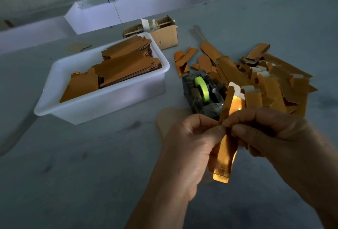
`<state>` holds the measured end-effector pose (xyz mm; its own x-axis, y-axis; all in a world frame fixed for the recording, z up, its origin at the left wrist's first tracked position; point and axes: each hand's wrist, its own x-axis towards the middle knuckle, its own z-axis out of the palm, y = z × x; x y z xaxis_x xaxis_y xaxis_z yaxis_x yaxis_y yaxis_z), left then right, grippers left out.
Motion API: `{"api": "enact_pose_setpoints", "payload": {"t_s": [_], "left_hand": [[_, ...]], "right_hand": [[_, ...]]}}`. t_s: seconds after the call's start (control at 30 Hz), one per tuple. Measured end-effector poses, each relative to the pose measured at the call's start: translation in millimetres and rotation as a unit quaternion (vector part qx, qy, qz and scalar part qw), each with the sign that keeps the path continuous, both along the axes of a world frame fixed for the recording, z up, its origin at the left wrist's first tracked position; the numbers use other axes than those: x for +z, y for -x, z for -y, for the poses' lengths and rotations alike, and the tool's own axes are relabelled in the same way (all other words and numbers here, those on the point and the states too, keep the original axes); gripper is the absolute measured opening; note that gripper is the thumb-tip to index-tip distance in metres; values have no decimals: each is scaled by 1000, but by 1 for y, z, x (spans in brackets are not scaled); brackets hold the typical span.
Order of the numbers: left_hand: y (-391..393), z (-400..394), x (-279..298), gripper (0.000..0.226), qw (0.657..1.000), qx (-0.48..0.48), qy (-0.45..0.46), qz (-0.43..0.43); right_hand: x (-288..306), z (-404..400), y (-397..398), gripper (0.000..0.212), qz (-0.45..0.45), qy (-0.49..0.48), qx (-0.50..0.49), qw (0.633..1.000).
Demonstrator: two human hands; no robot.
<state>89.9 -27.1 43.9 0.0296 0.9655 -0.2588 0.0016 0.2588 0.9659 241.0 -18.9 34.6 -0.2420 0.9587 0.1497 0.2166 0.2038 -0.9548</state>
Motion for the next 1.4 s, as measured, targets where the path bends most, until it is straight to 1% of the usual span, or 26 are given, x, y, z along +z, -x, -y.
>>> {"api": "enact_pose_setpoints", "payload": {"t_s": [0.1, 0.2, 0.33, 0.37, 0.43, 0.47, 0.5, 0.53, 0.6, 0.63, 0.7, 0.83, 0.9, 1.0, 1.03, 1.07, 1.13, 1.17, 1.2, 1.3, 1.4], "left_hand": [[0, 2, -3, 9, 999, 6, 16, 38], [2, 3, -4, 7, 999, 5, 22, 45], [7, 1, -6, 5, 997, -22, 39, 64], [8, 1, -6, 10, 996, -33, 42, 69], [11, 1, -5, 32, 993, -48, 49, 92], [11, 1, -5, 38, 993, -47, 52, 98], [11, 2, -4, 41, 993, -42, 50, 95], [10, 3, -5, 38, 995, -32, 43, 86], [7, 4, -7, 20, 998, -3, 25, 60], [5, 5, -7, 16, 999, 8, 15, 50], [3, 7, -8, 16, 999, 24, -12, 31], [-3, 11, -9, 17, 995, 42, -72, -46], [-3, 13, -9, 16, 994, 55, -82, -53], [1, 13, -5, 12, 993, 61, -95, -42], [2, 13, -4, 12, 993, 58, -98, -41], [2, 14, -3, 12, 993, 55, -97, -39], [1, 17, -4, 13, 995, 47, -80, -35], [1, 18, -4, 13, 996, 42, -71, -32], [1, 18, -5, 13, 997, 39, -60, -26], [7, 17, -9, 15, 999, 33, -8, 23], [14, 16, -9, 18, 996, 9, 30, 78]], "right_hand": [[2, 0, 2, 51, 41, -1, -7, 999], [5, 0, 5, 55, 59, 3, -34, 998], [5, 1, 9, 60, 97, -2, -53, 994], [5, 0, 9, 60, 102, -5, -56, 993], [3, -1, 9, 59, 113, -5, -62, 992], [3, -1, 10, 58, 119, -3, -64, 991], [3, 0, 11, 57, 126, -3, -67, 990], [3, 0, 12, 56, 137, -6, -69, 988], [4, 2, 14, 56, 159, -12, -74, 984], [4, 2, 14, 56, 168, -14, -80, 982], [3, 3, 15, 57, 188, -19, -103, 977], [4, 3, 19, 61, 228, -23, -145, 962], [8, 3, 20, 63, 238, -17, -161, 958], [10, 6, 19, 67, 279, -10, -179, 943], [7, 7, 17, 63, 270, -14, -175, 947], [6, 9, 16, 57, 236, -12, -169, 957], [4, 10, 15, 46, 112, 28, -141, 983], [3, 11, 15, 43, 55, 56, -121, 990], [1, 11, 15, 41, 17, 76, -101, 992], [0, 8, 15, 31, -14, 101, -55, 993], [-3, 5, 11, 28, -7, 119, -28, 992]]}}
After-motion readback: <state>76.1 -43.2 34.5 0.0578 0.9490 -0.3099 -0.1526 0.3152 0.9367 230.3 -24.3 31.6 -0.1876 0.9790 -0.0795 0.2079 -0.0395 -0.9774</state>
